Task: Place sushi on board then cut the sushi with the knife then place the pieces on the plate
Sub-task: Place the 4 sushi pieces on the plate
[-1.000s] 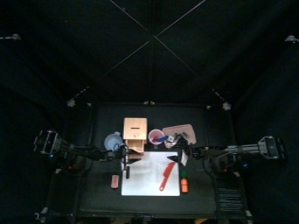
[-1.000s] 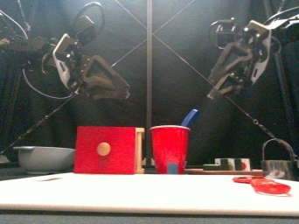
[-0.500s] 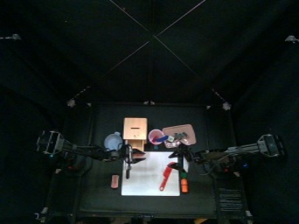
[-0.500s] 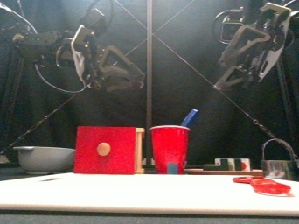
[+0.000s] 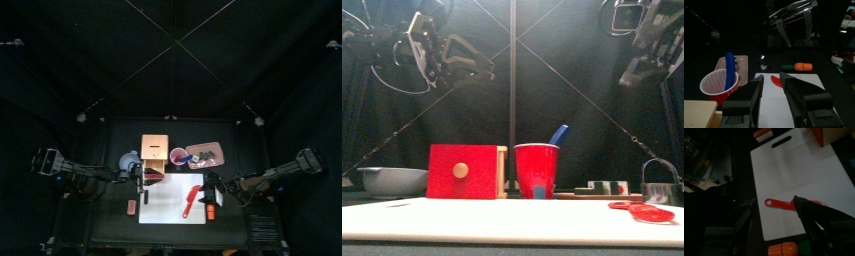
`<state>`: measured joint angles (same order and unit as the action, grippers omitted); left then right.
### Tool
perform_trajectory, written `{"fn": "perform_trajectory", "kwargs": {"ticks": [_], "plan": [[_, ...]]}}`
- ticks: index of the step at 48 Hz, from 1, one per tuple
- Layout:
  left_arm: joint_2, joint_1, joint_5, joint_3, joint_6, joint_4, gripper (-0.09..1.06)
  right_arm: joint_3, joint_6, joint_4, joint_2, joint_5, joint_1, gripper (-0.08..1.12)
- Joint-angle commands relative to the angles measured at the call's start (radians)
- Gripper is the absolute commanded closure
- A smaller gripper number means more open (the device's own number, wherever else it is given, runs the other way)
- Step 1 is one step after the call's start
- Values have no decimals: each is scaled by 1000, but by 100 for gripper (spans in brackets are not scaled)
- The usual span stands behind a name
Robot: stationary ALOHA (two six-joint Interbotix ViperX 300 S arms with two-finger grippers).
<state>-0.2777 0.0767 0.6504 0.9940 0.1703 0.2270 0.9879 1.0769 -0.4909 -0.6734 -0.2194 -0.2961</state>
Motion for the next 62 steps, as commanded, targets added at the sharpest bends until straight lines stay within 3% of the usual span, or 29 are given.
{"fn": "perform_trajectory", "kwargs": {"ticks": [1,17,28,35,62], "plan": [[-52,8,9,26,0,-3,23,-6,-2,-40,-78,-12,-14,11],[-236,23,25,118,6,-11,21,26,-3,-184,-192,-69,75,11],[-322,18,17,189,2,-57,22,51,-3,-207,-150,-37,132,11],[-328,20,15,189,-2,-74,22,55,-3,-207,-135,-11,138,11],[-328,20,8,249,-5,-72,22,64,0,-196,-132,-6,201,11]]}}
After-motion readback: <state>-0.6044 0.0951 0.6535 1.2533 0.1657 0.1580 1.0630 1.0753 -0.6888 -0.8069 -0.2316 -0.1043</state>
